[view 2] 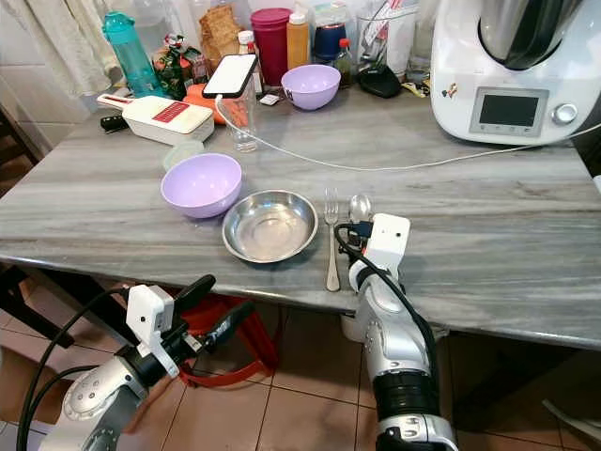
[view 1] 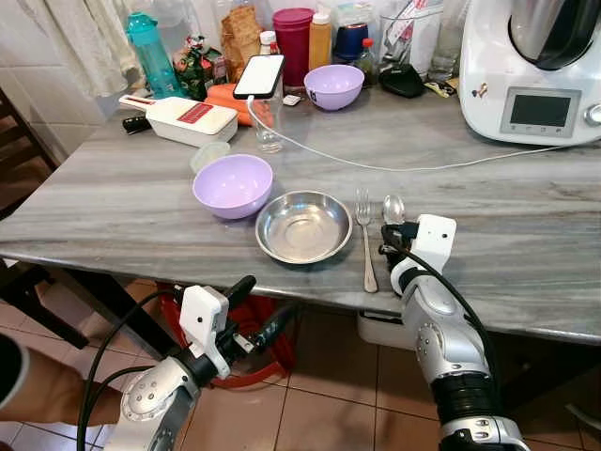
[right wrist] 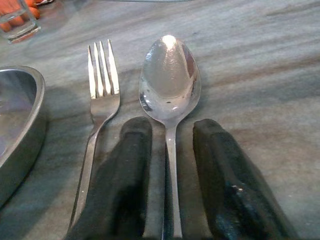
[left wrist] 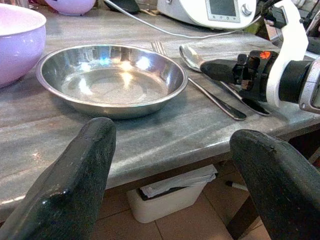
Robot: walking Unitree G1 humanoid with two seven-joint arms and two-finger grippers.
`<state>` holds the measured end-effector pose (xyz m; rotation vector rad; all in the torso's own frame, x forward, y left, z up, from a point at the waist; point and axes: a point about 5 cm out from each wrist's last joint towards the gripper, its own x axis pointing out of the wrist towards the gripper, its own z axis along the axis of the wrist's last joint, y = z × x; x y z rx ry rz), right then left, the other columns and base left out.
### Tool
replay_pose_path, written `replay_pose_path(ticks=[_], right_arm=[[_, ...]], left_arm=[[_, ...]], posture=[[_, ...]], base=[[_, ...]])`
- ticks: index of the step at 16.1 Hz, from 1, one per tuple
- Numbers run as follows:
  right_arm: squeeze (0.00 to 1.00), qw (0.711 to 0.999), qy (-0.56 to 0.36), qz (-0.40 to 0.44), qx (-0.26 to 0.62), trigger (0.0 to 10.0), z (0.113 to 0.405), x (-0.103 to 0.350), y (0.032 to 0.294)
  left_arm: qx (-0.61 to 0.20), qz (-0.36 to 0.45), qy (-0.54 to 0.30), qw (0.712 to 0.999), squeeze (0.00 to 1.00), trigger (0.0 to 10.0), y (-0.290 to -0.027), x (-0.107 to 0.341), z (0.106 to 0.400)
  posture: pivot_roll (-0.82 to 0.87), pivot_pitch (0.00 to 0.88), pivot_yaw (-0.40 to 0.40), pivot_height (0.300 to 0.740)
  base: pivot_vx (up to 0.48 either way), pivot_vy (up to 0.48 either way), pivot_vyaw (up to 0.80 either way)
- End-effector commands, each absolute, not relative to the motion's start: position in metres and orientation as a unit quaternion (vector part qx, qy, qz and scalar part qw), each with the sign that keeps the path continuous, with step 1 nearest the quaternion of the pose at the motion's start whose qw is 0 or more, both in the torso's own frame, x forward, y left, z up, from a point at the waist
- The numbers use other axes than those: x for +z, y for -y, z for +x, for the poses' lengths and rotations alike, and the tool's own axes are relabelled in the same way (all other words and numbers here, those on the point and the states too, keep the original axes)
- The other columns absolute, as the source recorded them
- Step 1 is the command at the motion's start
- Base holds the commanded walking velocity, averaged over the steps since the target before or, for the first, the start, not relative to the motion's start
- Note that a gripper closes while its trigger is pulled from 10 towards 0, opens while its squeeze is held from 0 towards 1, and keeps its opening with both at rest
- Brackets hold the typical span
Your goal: Setting the table
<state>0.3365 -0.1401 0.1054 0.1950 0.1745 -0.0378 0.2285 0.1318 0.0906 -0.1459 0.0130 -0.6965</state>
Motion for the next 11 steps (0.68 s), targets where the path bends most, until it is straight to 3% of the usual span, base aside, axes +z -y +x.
replay_pose_path(ticks=[1,11], right_arm=[[1.0,0.989,-0.1,0.103,-0.025,10.0,0.335,0.099,0.141],[1.0,0.994,0.097,0.055,0.006,10.0,0.328,0.17,0.144]], left_arm=[[-0.348,-0.066,-0.012,0.935,0.0,10.0,-0.132,0.09,0.228],[-0.349,-0.067,-0.009,0.935,0.0,10.0,-0.131,0.089,0.231]], posture=[[-0.08,0.079,0.107,0.74],[-0.09,0.062,0.106,0.74]], base=[[0.0,0.0,0.0],[0.0,0.0,0.0]])
